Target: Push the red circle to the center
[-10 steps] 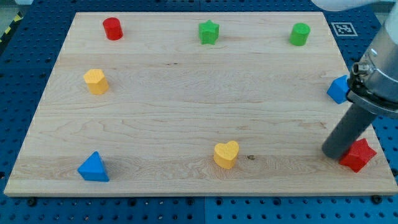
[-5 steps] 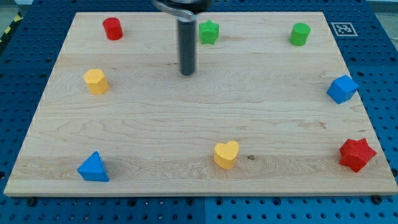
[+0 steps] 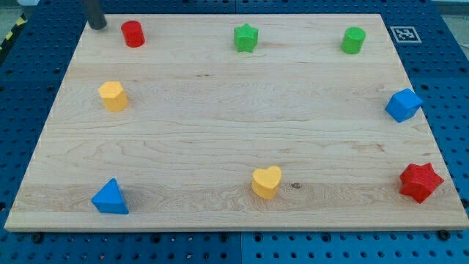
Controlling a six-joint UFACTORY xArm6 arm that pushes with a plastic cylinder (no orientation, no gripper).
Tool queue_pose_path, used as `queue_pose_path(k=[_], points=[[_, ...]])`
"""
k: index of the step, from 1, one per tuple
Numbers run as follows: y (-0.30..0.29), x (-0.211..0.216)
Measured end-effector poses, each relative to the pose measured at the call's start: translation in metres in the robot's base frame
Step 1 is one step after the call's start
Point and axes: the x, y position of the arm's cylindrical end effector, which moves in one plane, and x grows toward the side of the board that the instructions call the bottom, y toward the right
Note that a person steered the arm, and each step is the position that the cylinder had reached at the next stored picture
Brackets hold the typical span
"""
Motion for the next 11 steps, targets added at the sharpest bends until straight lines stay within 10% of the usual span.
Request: queue_pose_path(k=[2,5,7,11], points=[[0.115,0.107],[0.142,0.079],[0.250,0.174],[0.178,0.145]])
